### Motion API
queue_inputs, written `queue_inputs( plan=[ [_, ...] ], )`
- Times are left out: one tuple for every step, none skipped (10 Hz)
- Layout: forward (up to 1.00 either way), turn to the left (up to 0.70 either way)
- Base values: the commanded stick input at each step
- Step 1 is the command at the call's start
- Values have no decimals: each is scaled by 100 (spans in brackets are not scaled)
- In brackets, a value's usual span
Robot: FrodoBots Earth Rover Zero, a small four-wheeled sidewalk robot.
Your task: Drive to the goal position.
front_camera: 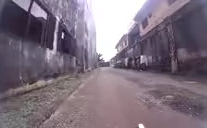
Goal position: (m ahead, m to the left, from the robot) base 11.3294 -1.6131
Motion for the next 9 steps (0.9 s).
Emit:
queue_inputs(
  plan=[
    [70, 0],
    [70, 0],
    [70, 0],
    [70, 0],
    [70, -12],
    [70, -24],
    [70, -33],
    [70, -35],
    [70, -33]
  ],
)
